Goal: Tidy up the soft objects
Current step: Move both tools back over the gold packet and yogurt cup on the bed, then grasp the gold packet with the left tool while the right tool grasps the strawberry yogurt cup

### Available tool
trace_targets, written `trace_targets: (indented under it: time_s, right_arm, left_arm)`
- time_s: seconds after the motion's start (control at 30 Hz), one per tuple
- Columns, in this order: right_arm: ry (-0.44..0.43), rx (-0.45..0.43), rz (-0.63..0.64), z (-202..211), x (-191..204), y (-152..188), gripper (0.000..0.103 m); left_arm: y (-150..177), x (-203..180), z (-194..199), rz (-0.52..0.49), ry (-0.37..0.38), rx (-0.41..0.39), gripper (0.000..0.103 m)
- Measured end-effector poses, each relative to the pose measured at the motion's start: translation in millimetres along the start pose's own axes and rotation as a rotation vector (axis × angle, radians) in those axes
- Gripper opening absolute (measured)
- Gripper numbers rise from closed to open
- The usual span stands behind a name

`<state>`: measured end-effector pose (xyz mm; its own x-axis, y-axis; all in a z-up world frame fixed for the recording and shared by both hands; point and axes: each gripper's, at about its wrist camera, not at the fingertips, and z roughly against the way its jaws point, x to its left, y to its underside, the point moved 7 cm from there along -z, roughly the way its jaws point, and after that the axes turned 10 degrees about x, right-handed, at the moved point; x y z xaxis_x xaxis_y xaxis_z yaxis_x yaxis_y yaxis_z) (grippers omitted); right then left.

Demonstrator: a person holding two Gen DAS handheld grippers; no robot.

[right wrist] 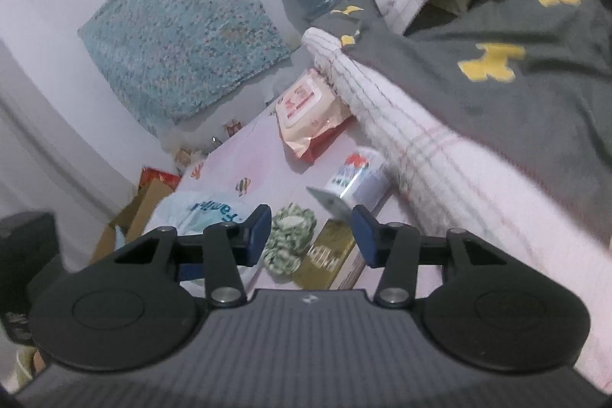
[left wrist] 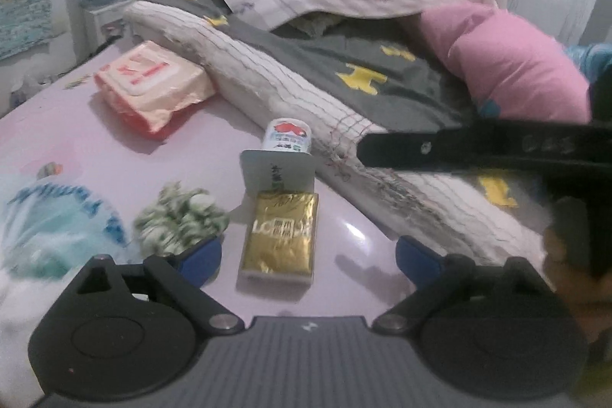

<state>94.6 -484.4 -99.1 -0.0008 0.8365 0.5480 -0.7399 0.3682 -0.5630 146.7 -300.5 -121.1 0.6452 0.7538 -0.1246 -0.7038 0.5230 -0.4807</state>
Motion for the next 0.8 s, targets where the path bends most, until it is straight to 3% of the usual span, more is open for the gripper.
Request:
trace_targets:
  time_s: [0.13,0.23,0.43,0.7,0.77,0.8]
  right_arm:
    - [0.050,0.018,0.138,-11,8,-21,0.068]
    - [0.069,0.047,0.204,-22,11,-34,0.074]
    - [0.078,0.120,0.263,-51,7,-48,0.075]
    - [0.106,0.149,0.376,-61,25,-47,0.074]
    - [0.112,0.136,0.432,-60,36,-44,0.070]
    - [0.116,0.141,0.456,-61,41,-42,0.062]
  left_arm:
    - [-13,1,-30,-0.019,-0.020,0.056,0.090]
    - [-18,8,-46,0.001,-0.021,0.088,0.081]
    - [-18,25,-66,0.076,-0.013,0.134,0.056]
    - [0,34,-48,0.123,0.018,0.136,0.055]
    - [8,35,-38,0.136,0.020,0.136,0.055]
    - [12,35,-34,0.138,0.017,0.136,0.055]
